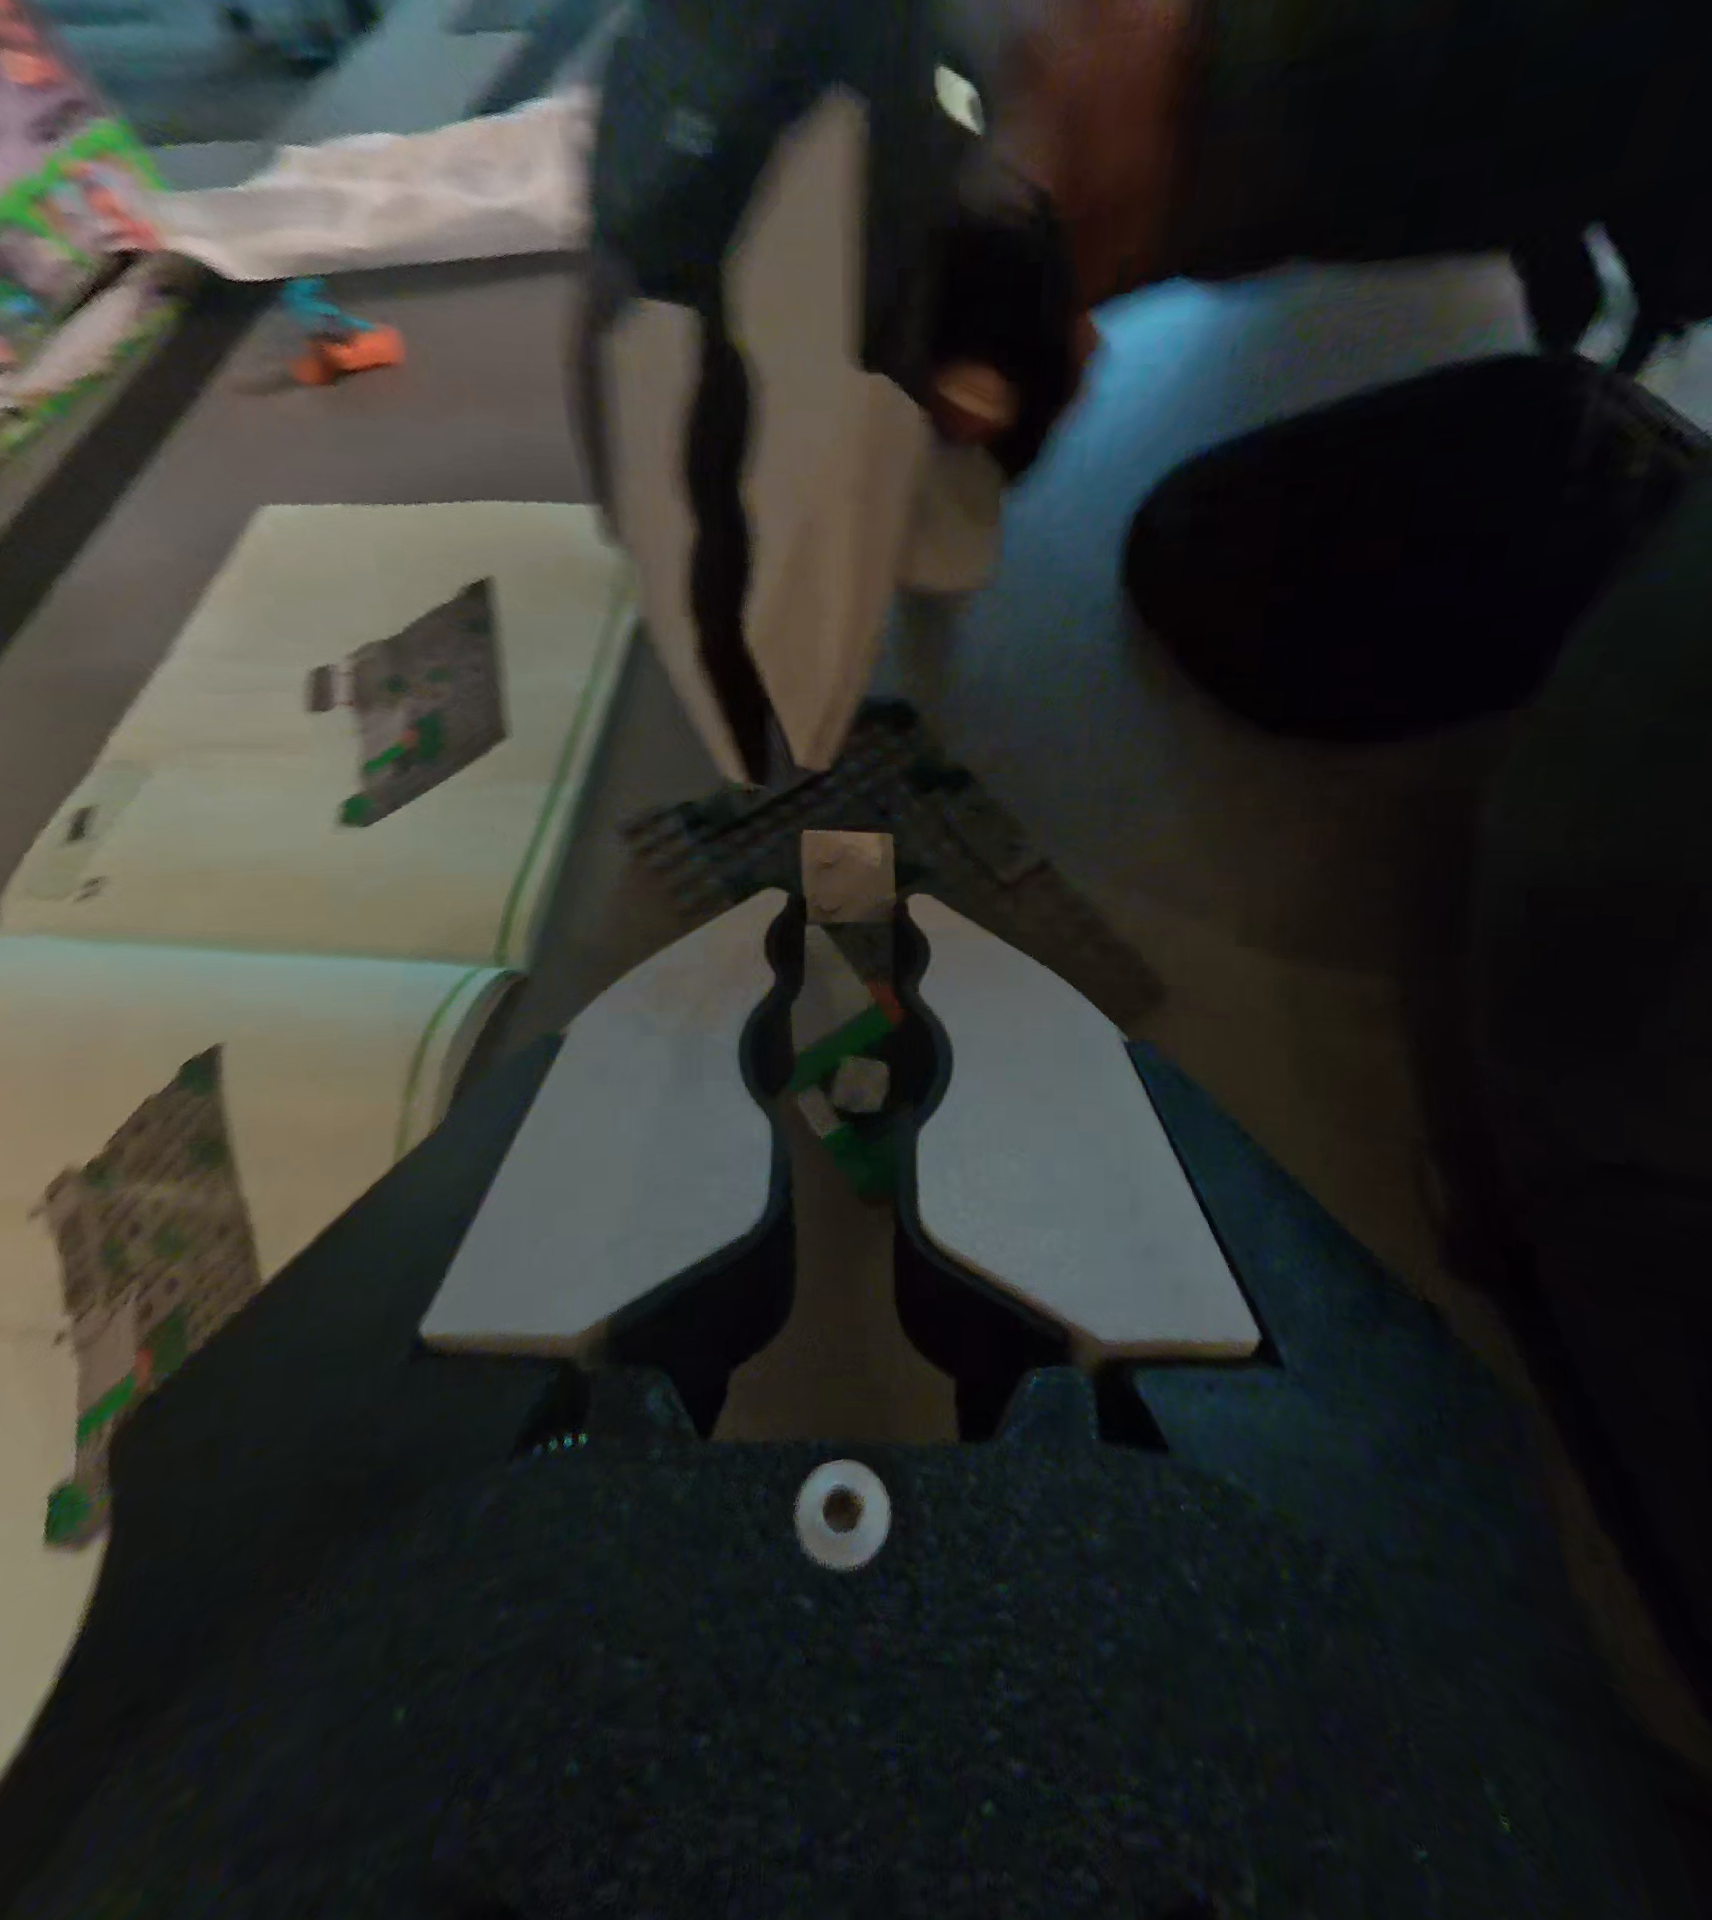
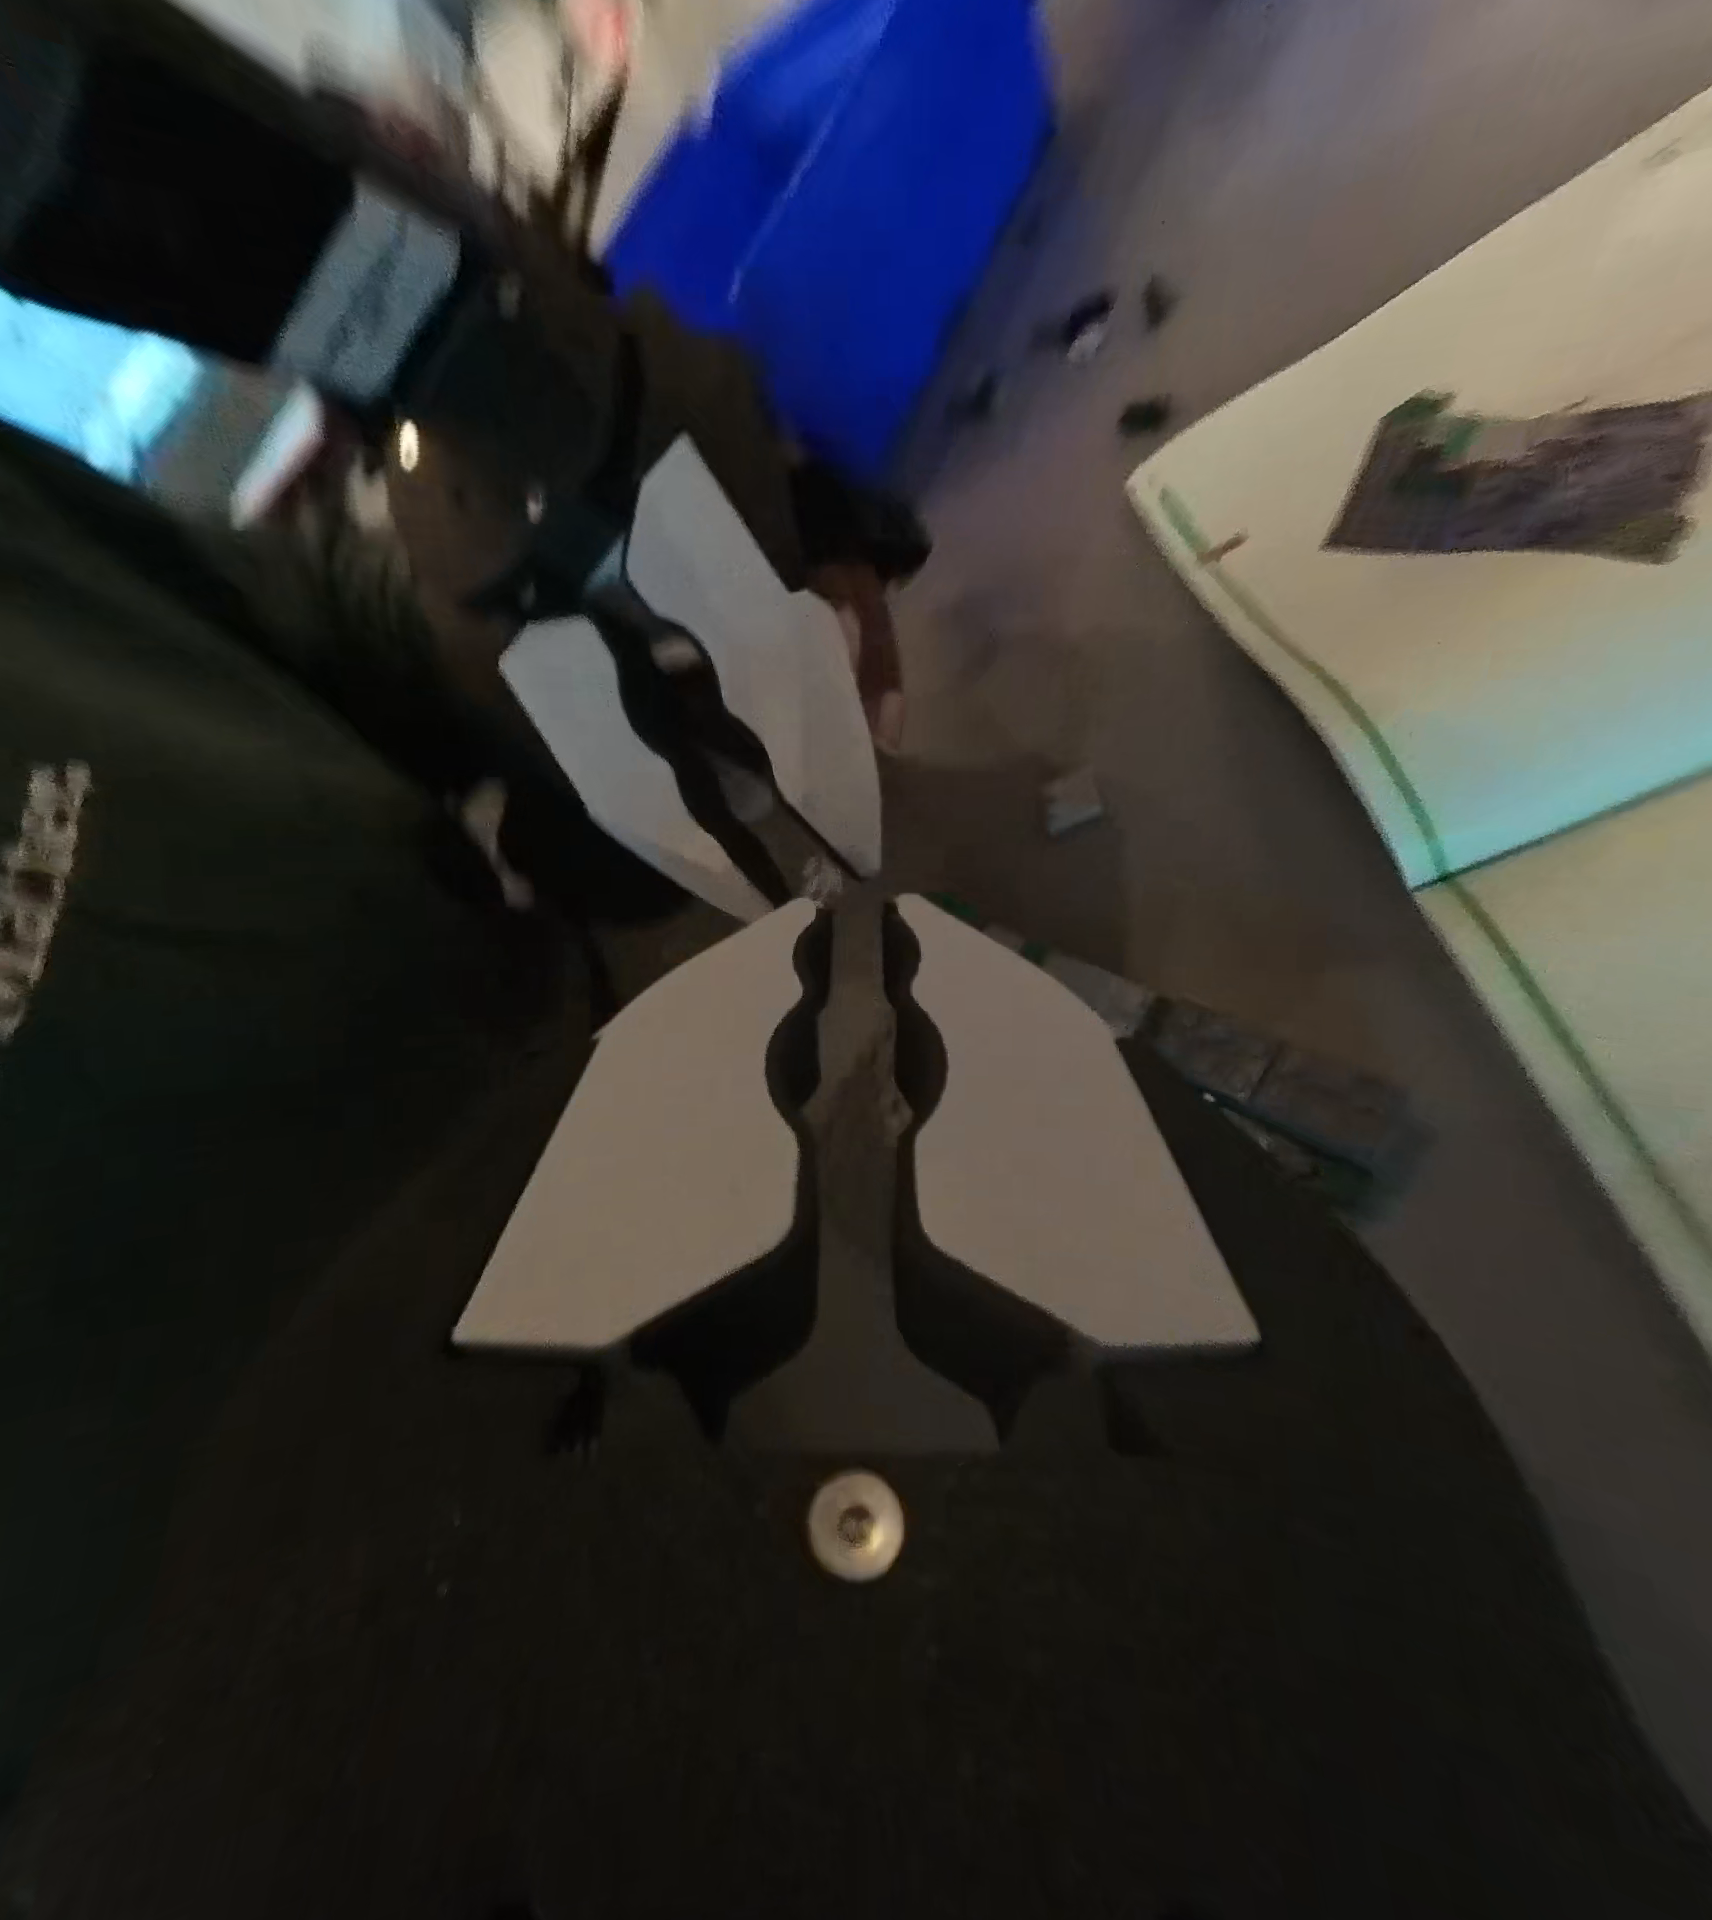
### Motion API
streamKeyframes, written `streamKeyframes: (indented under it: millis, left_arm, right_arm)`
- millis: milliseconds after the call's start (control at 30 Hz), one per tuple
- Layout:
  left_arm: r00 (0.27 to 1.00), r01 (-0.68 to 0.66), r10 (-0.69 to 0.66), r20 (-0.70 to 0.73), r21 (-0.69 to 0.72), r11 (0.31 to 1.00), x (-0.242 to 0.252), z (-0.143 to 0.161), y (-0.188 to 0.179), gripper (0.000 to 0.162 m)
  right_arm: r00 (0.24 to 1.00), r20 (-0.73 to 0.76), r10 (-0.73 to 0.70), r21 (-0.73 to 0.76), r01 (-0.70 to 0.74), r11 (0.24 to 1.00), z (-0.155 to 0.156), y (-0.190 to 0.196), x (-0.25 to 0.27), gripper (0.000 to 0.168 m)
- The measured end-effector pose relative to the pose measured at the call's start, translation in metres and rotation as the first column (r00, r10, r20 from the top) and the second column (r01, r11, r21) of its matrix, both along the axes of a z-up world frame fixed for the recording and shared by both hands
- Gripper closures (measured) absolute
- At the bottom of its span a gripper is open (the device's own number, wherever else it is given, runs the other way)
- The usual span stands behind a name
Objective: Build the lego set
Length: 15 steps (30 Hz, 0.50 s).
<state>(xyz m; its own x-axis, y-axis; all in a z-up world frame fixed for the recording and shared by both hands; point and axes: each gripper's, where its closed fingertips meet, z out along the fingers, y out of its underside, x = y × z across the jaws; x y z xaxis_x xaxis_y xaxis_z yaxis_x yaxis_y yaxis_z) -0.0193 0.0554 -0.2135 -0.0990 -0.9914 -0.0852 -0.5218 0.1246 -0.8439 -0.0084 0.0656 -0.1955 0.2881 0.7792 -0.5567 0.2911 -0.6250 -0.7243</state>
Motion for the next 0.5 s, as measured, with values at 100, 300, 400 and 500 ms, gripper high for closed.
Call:
streamKeyframes:
  millis: [100, 300, 400, 500]
  left_arm:
    - [0.997, 0.072, -0.071, -0.033, 0.025, 0.997, 0.002, 0.000, -0.006, 0.146]
    - [0.986, 0.145, -0.137, -0.096, 0.081, 0.986, 0.005, -0.003, -0.008, 0.146]
    - [0.987, 0.140, -0.132, -0.096, 0.084, 0.987, 0.005, -0.004, -0.007, 0.146]
    - [0.995, 0.081, -0.077, -0.063, 0.064, 0.995, 0.005, -0.002, 0.000, 0.146]
  right_arm:
    - [0.991, 0.042, 0.125, -0.073, -0.122, 0.990, 0.000, -0.007, -0.004, 0.158]
    - [0.978, 0.018, 0.206, -0.225, -0.197, 0.954, -0.009, -0.020, -0.014, 0.159]
    - [0.987, -0.031, 0.155, -0.243, -0.158, 0.957, -0.009, -0.019, -0.016, 0.162]
    - [0.992, -0.124, 0.033, -0.274, -0.066, 0.959, -0.006, -0.011, -0.015, 0.163]
